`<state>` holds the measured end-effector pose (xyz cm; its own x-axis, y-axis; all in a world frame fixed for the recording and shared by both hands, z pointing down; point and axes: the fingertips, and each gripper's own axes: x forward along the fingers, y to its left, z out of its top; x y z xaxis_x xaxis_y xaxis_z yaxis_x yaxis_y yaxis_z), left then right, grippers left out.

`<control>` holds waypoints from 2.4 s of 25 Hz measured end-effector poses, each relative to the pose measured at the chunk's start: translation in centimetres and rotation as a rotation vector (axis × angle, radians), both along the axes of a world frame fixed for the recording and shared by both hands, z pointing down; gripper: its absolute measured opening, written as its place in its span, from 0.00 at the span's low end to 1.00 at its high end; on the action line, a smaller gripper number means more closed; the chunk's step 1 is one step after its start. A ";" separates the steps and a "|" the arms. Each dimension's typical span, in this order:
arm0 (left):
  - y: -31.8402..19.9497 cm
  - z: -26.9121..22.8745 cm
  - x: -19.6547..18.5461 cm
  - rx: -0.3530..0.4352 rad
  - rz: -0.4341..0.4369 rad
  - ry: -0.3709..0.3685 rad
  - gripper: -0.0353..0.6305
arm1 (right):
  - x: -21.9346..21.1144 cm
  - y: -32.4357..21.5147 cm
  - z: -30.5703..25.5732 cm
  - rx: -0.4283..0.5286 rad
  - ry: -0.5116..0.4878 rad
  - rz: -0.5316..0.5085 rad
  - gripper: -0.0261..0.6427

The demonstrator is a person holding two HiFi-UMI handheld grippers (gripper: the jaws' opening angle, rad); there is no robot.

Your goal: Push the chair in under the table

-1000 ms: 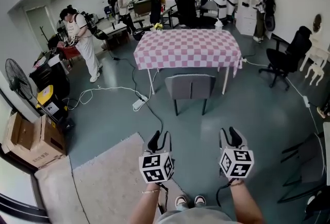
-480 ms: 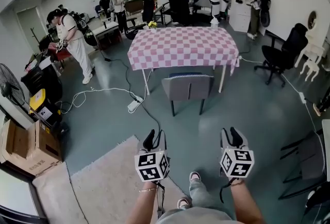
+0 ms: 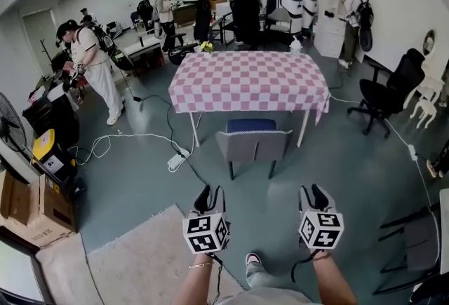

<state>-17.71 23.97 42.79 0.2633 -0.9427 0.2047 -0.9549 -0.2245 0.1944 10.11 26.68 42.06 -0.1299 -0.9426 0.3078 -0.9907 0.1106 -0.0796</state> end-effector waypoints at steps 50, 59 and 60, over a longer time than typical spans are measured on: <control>-50.3 -0.8 6.2 -0.013 0.136 -0.025 0.26 | 6.4 -49.2 -0.5 0.015 -0.091 0.063 0.22; -50.8 0.4 6.2 -0.065 0.106 -0.028 0.26 | 6.5 -52.3 1.2 -0.043 -0.099 -0.020 0.22; -50.8 0.6 6.2 -0.068 0.099 -0.029 0.26 | 6.3 -52.5 1.3 -0.044 -0.096 -0.032 0.22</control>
